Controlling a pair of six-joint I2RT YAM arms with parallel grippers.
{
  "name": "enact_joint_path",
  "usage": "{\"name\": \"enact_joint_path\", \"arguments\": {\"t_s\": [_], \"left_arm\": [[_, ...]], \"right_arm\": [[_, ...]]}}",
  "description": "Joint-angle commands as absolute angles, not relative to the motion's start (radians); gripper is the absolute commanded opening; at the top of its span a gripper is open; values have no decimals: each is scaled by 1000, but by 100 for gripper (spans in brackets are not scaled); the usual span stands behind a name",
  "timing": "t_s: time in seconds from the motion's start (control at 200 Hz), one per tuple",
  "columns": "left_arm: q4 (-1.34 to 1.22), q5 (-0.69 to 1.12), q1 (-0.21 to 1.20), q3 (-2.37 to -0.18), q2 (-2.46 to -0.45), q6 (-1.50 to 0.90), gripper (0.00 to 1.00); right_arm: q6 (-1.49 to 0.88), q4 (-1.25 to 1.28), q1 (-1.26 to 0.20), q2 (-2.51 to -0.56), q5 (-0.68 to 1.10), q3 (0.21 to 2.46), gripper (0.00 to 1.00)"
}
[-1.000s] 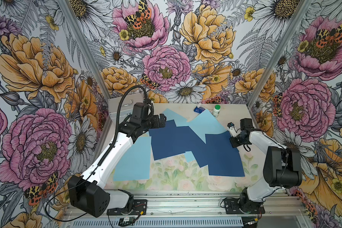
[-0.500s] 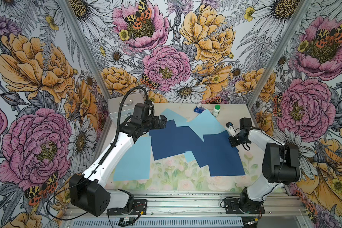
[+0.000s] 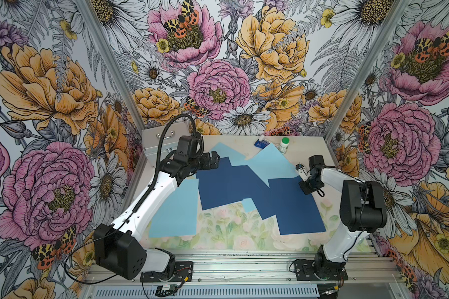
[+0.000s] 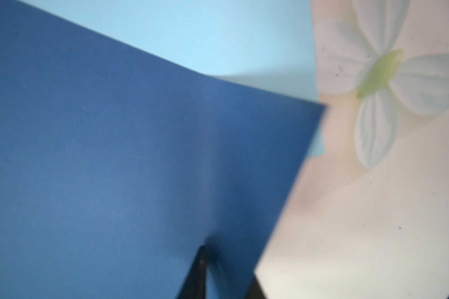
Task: Sort the scattered colored papers by color
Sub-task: Place the colored paper.
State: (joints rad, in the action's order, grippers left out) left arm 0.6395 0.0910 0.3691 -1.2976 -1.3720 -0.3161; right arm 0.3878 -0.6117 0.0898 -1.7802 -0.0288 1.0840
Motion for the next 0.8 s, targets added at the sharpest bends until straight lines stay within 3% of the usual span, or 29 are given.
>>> {"name": "enact_joint_path", "arguments": {"t_s": [0.0, 0.2, 0.315, 0.51, 0.646, 0.796], "left_arm": [[643, 100, 371, -1302, -1369, -324, 98], [646, 94, 374, -1307, -1377, -327, 98], [644, 99, 378, -1325, -1402, -337, 98], [635, 192, 394, -1422, -1530, -389, 98], [589, 291, 413, -1491, -1636, -471, 98], [494, 388, 450, -1514, -1740, -611, 98]], "right_arm": [[366, -617, 79, -1793, -101, 1116, 48], [301, -667, 93, -1737, -112, 1173, 69], [257, -694, 99, -1707, -92, 1230, 74], [157, -704, 98, -1811, 175, 1368, 85], [104, -704, 98, -1982, 315, 1514, 79], [84, -706, 108, -2144, 454, 1707, 81]]}}
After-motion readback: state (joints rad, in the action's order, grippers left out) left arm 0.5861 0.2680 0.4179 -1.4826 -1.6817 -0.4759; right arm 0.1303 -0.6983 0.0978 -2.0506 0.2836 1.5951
